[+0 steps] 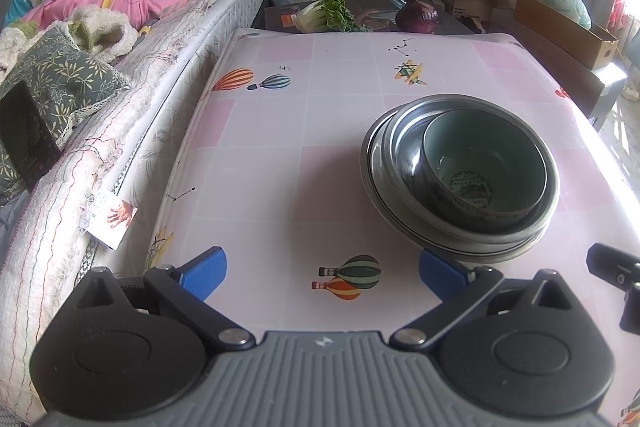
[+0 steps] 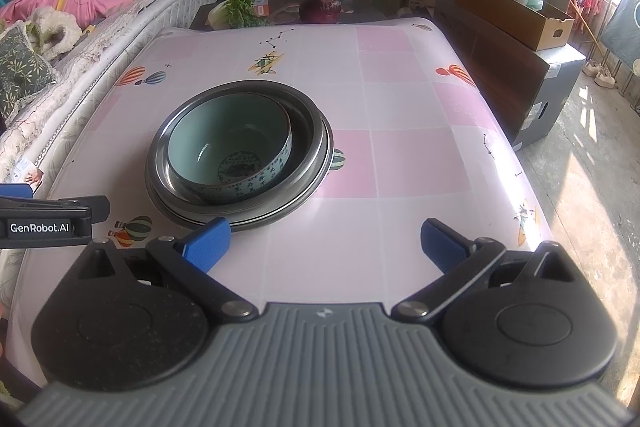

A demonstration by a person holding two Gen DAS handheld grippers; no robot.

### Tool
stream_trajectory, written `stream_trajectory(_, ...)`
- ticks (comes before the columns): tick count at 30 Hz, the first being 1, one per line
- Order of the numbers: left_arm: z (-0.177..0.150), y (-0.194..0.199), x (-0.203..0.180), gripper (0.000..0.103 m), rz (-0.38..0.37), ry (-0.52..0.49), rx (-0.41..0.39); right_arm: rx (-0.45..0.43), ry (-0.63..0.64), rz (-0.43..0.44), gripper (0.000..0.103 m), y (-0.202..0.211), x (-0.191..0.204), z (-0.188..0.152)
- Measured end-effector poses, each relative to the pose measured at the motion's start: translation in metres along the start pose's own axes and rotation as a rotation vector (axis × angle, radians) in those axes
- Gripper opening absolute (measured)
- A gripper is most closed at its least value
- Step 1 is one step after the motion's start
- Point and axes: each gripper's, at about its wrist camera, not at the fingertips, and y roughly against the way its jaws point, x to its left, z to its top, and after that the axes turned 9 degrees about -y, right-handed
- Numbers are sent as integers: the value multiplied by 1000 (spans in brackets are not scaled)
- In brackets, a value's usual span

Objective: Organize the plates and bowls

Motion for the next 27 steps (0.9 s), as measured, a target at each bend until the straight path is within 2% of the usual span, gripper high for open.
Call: stream_trajectory(27, 0, -1, 0, 103, -1, 1, 1, 5, 7, -1, 102, -2, 1, -1)
